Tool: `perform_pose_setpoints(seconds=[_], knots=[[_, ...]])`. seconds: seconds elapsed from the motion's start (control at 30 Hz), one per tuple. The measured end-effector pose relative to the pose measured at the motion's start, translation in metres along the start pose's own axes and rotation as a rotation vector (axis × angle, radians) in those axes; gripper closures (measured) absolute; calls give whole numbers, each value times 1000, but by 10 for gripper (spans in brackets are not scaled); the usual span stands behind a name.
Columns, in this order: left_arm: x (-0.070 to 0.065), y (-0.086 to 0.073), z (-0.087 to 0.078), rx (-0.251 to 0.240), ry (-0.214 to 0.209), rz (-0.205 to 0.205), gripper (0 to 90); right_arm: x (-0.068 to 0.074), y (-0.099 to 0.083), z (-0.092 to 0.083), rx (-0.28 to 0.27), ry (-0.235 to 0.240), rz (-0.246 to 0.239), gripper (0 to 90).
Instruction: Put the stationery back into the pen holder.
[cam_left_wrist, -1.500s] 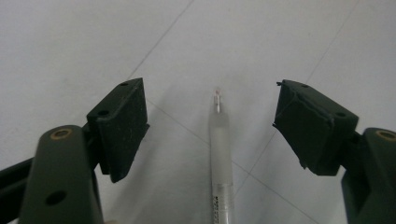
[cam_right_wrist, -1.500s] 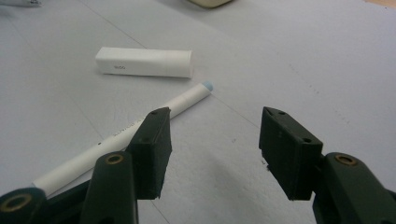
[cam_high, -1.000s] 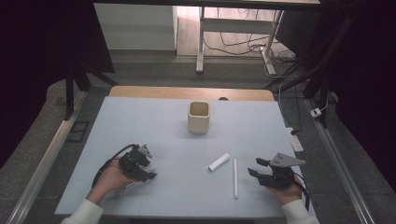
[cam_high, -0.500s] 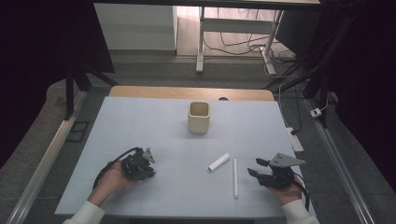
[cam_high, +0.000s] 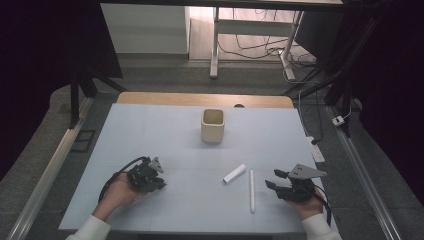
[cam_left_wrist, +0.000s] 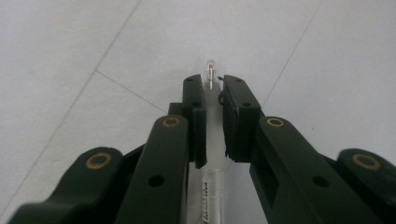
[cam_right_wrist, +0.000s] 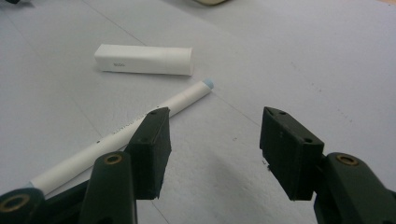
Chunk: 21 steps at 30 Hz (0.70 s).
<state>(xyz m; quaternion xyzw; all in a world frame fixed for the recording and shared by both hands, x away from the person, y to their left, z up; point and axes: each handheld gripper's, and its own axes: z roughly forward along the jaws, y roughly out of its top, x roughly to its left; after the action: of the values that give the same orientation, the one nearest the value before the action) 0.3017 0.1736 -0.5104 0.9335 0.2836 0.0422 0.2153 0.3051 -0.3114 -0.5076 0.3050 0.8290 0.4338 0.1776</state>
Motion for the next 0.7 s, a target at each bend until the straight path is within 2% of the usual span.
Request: perform_pose_setpoints(seconds=[0.27, 0.7], knots=[[1, -2, -13, -59, 10, -19, 791, 0, 0, 0, 1, 4, -1, 429], [2, -4, -26, -101, 36, -19, 792, 0, 0, 1, -5, 6, 2, 428]])
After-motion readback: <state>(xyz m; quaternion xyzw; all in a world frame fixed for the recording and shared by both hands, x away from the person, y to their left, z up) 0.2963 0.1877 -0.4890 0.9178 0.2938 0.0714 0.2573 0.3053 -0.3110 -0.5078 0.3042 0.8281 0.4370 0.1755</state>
